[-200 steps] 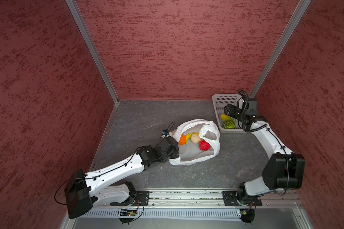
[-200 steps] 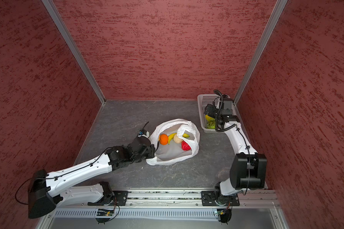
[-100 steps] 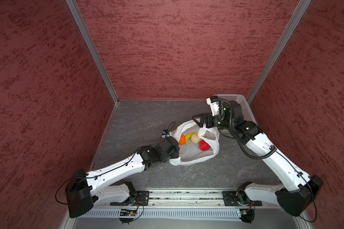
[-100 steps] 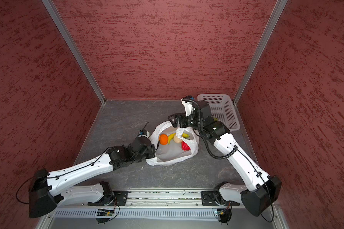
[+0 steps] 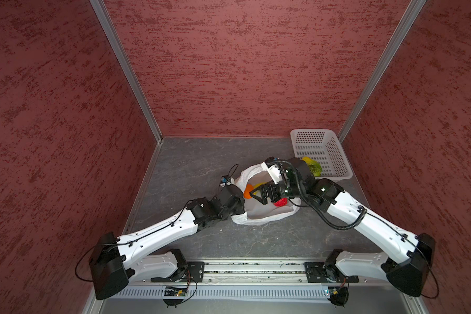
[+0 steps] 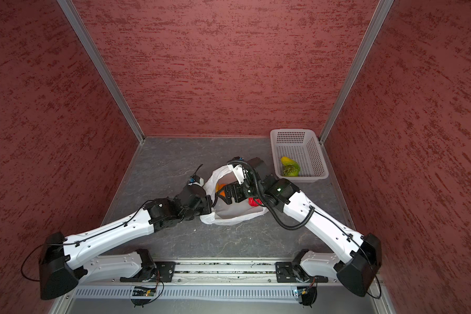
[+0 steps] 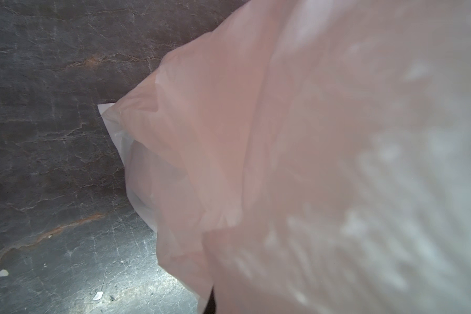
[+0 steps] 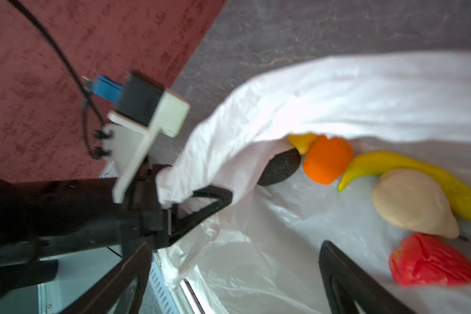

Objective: Untie the knot of the plastic bag and take out the fruit
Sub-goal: Pick up the fruit from the plastic bag.

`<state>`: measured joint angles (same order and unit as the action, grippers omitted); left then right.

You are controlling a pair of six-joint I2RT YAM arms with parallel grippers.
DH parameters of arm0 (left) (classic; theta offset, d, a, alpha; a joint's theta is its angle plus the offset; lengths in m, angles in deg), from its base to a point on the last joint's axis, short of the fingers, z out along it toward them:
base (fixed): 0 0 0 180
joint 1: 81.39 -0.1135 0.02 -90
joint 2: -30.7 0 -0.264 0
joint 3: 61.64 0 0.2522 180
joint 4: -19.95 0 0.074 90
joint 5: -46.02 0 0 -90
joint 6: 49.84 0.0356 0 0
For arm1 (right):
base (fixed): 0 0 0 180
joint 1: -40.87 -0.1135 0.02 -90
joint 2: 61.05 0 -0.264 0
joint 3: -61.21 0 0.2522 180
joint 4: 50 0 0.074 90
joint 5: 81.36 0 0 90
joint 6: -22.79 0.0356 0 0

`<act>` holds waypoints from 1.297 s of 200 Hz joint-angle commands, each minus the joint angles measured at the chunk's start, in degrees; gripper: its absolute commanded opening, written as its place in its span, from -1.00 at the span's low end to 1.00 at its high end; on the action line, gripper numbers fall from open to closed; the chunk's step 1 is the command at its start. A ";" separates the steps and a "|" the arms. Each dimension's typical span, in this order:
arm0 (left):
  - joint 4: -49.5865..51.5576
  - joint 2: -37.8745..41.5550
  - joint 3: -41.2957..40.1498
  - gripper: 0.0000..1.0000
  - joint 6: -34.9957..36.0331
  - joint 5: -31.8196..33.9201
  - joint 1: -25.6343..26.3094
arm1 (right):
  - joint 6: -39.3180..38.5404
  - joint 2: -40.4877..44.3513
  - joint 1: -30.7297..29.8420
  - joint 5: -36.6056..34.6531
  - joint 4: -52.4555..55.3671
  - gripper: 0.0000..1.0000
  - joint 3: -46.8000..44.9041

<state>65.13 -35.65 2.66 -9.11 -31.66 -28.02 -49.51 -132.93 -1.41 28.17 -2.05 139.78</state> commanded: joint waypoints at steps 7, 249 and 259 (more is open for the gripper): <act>-1.81 0.34 1.63 -1.00 -0.05 0.18 -0.20 | -4.42 -0.93 -1.06 -4.70 -1.98 0.91 -3.85; -6.74 -5.90 1.21 -1.00 7.12 -1.21 6.53 | 13.76 -21.49 5.43 -22.09 -26.76 0.96 -12.31; -6.92 -6.54 1.53 -1.00 7.64 -1.63 6.55 | 13.97 -21.89 5.87 -21.22 -27.50 0.97 -12.39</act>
<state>59.31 -40.70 4.00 -3.72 -32.10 -21.77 -38.15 -153.87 3.96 9.42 -26.31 128.00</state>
